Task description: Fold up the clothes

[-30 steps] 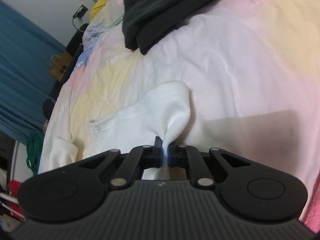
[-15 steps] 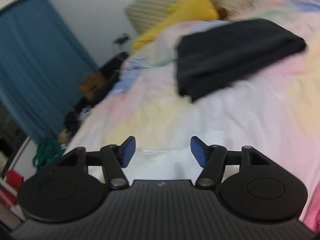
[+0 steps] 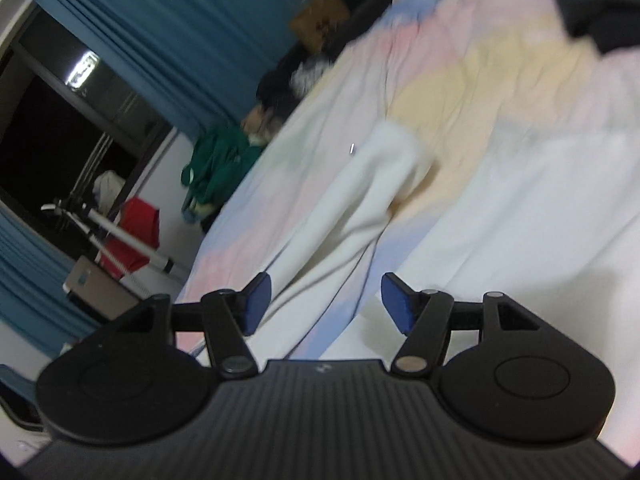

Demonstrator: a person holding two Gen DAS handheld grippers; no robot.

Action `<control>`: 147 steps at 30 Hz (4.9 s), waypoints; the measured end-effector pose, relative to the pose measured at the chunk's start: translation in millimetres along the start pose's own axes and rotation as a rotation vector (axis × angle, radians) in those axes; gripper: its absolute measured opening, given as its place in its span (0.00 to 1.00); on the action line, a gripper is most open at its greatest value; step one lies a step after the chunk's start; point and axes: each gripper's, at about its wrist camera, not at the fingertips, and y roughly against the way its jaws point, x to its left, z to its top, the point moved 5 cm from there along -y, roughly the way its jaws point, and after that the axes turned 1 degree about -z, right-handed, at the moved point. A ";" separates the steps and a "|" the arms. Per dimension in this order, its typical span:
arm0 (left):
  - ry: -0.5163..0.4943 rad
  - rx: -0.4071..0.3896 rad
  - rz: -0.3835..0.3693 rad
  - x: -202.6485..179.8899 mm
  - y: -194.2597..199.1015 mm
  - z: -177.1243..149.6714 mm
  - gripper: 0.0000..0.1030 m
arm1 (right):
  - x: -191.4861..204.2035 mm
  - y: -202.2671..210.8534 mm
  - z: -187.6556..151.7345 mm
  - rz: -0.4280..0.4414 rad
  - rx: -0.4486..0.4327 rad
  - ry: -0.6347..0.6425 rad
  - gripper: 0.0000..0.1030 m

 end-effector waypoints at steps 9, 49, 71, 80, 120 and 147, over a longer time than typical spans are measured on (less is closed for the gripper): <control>-0.112 0.047 0.009 -38.8 -113.0 3.9 0.76 | -50.2 -67.9 13.1 -0.043 0.032 -0.077 0.62; -0.499 -0.002 -0.234 -73.3 -158.7 19.0 0.17 | -70.4 -110.6 128.1 -0.190 -0.130 0.024 0.11; -0.394 0.056 -0.206 -64.4 -178.8 10.8 0.21 | -117.9 -82.1 72.4 -0.140 -0.223 -0.324 0.46; -0.243 0.025 -0.112 -65.7 -172.2 2.9 0.23 | -83.6 -72.6 23.0 -0.168 -0.040 -0.379 0.57; -0.185 0.017 -0.086 -72.6 -143.2 -2.1 0.32 | -95.7 -97.9 69.5 -0.258 -0.241 -0.082 0.63; -0.151 -0.199 -0.023 -75.5 62.7 -31.8 1.00 | 85.6 131.5 -104.5 0.117 0.013 0.675 0.78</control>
